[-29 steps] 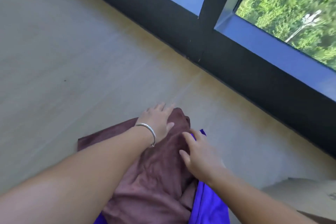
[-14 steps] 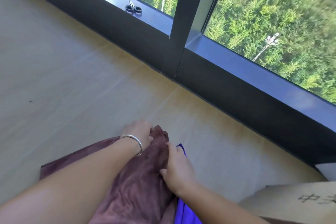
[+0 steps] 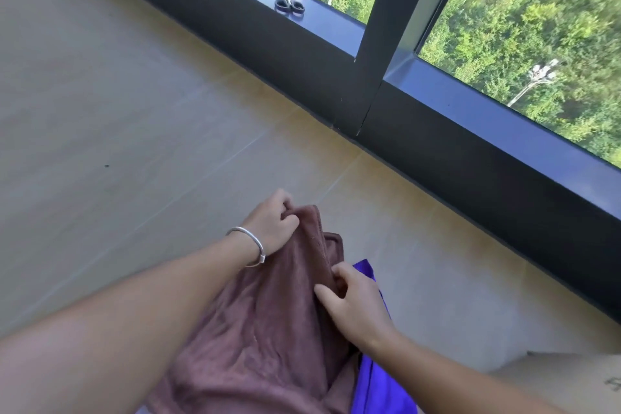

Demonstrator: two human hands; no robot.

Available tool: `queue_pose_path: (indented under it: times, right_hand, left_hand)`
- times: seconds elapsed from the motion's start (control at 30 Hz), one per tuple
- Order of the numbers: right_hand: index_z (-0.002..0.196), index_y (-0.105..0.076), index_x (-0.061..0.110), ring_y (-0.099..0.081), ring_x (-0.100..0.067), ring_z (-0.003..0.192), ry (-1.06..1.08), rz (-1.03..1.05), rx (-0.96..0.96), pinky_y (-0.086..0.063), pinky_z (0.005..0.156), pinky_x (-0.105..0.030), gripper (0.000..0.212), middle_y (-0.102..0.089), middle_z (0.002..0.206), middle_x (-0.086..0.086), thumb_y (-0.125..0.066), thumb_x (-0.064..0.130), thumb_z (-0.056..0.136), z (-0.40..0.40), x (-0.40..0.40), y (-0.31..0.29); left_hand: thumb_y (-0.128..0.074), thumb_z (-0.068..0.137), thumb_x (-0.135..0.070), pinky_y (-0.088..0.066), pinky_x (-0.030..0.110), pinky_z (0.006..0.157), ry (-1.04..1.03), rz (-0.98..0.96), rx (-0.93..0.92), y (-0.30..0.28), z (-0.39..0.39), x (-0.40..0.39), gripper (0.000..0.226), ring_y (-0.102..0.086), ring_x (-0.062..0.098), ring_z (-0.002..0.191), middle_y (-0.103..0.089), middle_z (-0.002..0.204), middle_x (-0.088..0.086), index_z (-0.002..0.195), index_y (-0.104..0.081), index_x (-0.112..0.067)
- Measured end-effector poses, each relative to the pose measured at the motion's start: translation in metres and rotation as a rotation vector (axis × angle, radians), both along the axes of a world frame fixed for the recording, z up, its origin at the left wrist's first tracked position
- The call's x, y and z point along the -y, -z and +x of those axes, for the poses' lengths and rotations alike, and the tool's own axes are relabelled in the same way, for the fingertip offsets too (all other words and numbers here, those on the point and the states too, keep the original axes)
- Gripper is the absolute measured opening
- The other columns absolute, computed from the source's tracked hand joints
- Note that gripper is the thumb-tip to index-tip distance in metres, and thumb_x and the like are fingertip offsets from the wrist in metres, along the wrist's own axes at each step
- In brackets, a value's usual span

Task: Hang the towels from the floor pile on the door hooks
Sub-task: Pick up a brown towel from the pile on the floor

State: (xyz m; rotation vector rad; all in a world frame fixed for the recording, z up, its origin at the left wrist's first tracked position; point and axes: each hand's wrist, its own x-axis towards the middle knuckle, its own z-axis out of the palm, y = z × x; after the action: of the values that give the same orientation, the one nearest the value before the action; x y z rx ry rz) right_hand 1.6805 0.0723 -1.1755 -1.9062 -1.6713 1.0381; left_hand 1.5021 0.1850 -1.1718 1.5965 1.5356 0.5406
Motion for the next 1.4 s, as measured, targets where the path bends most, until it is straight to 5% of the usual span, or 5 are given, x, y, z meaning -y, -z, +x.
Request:
queue_pose_path:
  times: [0.17, 0.5, 0.63, 0.97, 1.4]
  right_hand:
    - [0.074, -0.059, 0.02, -0.052, -0.002, 0.06, -0.161, -0.153, -0.08, -0.045, 0.059, -0.027, 0.018, -0.064, 0.069, 0.003, -0.067, 0.036, 0.074, -0.004, -0.007, -0.004]
    - [0.069, -0.062, 0.019, -0.052, -0.006, 0.06, -0.45, -0.214, 0.087, -0.043, 0.061, -0.031, 0.014, -0.06, 0.063, 0.007, -0.074, 0.023, 0.076, -0.039, -0.041, -0.062]
    - [0.068, -0.066, 0.013, -0.048, -0.014, 0.052, -0.261, -0.132, 0.011, -0.039, 0.056, -0.032, 0.017, -0.061, 0.059, -0.011, -0.073, 0.018, 0.083, -0.069, -0.044, -0.118]
    - [0.078, -0.066, 0.031, -0.057, 0.004, 0.068, -0.208, 0.2, -0.009, -0.038, 0.062, -0.009, 0.012, -0.062, 0.067, 0.02, -0.064, 0.026, 0.088, -0.182, -0.046, -0.316]
    - [0.085, -0.07, 0.031, -0.059, 0.001, 0.074, -0.304, 0.348, -0.067, -0.042, 0.064, -0.017, 0.009, -0.066, 0.074, 0.017, -0.062, 0.029, 0.089, -0.333, -0.079, -0.558]
  left_hand:
    - [-0.052, 0.092, -0.005, -0.04, 0.019, 0.088, -0.067, 0.01, 0.093, -0.021, -0.034, -0.013, 0.032, -0.058, 0.016, 0.101, -0.062, 0.107, 0.001, 0.123, -0.057, -0.01]
    - [-0.05, 0.095, -0.015, -0.034, 0.017, 0.066, -0.596, 0.142, 0.029, -0.09, -0.189, 0.007, 0.016, -0.055, 0.013, 0.087, -0.063, 0.095, -0.002, 0.103, -0.063, -0.018]
    - [-0.054, 0.093, -0.009, -0.046, 0.026, 0.081, -0.691, 0.083, 0.134, -0.136, -0.241, 0.046, 0.017, -0.06, 0.013, 0.087, -0.066, 0.095, 0.0, 0.102, -0.065, -0.019]
    - [-0.056, 0.091, -0.015, -0.047, 0.028, 0.074, -0.888, 0.053, 0.089, -0.305, -0.336, 0.148, 0.009, -0.062, 0.017, 0.079, -0.068, 0.088, -0.001, 0.094, -0.062, -0.021]
    - [-0.064, 0.087, -0.018, -0.044, 0.024, 0.063, -1.076, 0.209, 0.042, -0.543, -0.471, 0.201, 0.015, -0.057, 0.015, 0.067, -0.065, 0.076, -0.003, 0.076, -0.06, -0.027]
